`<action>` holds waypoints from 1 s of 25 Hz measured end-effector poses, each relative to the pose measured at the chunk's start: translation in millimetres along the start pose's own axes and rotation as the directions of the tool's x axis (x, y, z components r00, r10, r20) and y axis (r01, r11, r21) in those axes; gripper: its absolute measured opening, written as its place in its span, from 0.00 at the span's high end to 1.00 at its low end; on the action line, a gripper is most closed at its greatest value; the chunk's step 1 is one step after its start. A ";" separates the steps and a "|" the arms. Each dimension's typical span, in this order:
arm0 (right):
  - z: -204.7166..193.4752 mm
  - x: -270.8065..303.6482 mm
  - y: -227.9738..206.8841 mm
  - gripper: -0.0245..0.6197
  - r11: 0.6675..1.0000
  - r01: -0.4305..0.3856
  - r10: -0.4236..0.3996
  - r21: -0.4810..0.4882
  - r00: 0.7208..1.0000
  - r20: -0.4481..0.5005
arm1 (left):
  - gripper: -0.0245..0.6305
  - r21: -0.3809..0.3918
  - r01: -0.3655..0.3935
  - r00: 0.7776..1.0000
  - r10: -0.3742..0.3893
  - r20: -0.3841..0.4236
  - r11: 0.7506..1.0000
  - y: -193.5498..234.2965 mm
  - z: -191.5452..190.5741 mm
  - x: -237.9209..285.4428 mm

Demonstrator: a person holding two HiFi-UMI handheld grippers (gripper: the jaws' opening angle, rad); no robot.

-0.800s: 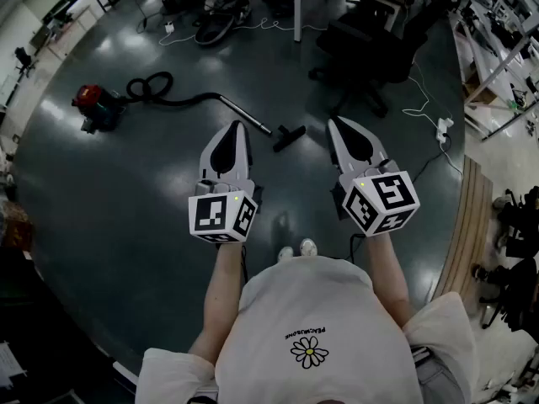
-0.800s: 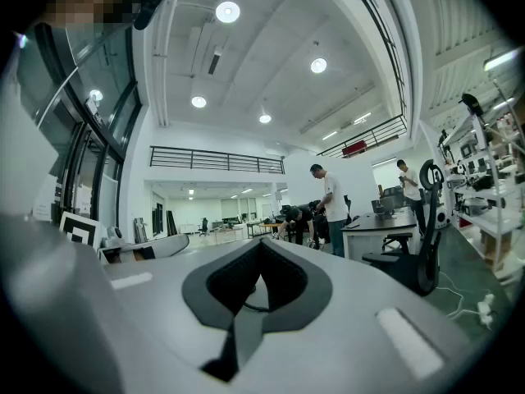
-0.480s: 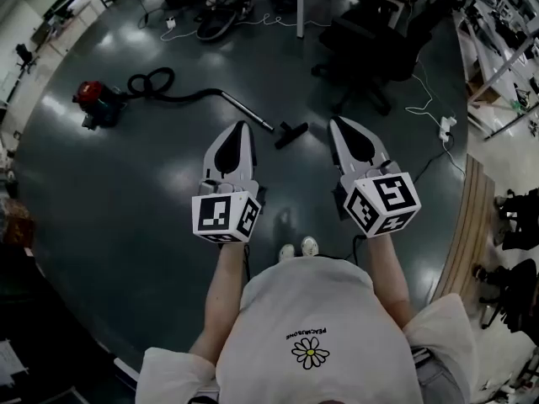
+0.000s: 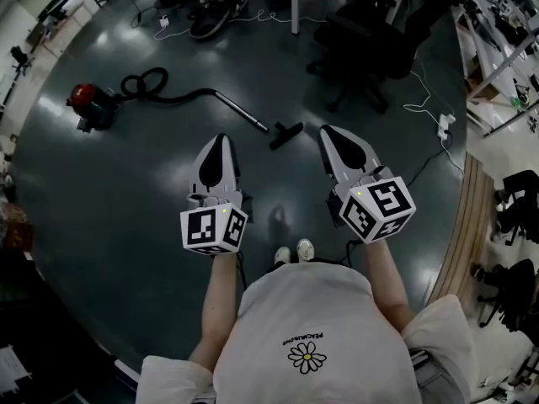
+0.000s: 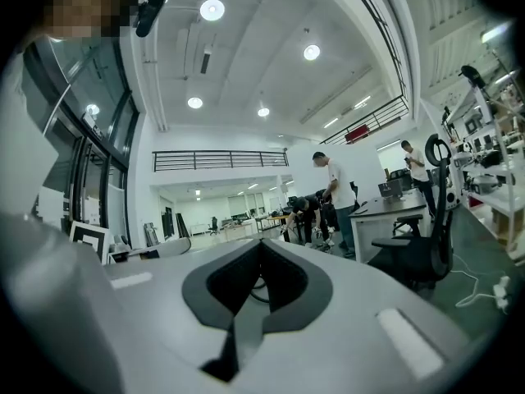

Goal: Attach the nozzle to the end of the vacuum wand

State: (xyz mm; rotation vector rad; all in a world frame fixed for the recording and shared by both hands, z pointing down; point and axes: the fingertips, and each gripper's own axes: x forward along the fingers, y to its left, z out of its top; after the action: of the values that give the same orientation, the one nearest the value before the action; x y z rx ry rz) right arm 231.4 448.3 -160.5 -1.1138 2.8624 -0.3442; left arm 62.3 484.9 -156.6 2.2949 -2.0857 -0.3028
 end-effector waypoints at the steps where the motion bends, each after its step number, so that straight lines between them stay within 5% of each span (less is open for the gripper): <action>1: -5.9 1.0 -5.7 0.95 1.000 -0.005 0.005 0.004 1.000 -0.014 | 0.96 -0.001 -0.015 1.000 0.015 -0.009 1.000 2.2 -6.8 -0.2; 12: -73.4 67.6 -70.1 0.95 0.998 -0.030 0.041 0.062 0.980 -0.194 | 0.96 -0.058 -0.135 0.981 0.125 -0.148 0.989 46.9 -86.9 41.3; 18: -78.8 183.0 -114.6 0.95 0.999 0.010 0.000 0.043 0.972 -0.233 | 0.96 -0.106 -0.158 0.978 0.141 -0.152 0.982 127.8 -114.4 138.3; 25: -51.6 303.5 -149.0 0.95 0.994 0.106 -0.093 0.038 0.964 -0.251 | 0.96 -0.074 -0.073 0.971 0.054 -0.231 0.995 221.8 -118.3 262.5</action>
State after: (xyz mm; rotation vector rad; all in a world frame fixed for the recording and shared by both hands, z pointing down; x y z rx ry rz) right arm 99.0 147.1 -66.7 -1.2945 2.9935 -0.6002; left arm -114.5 189.3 -40.6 2.0999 -1.9889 -0.1132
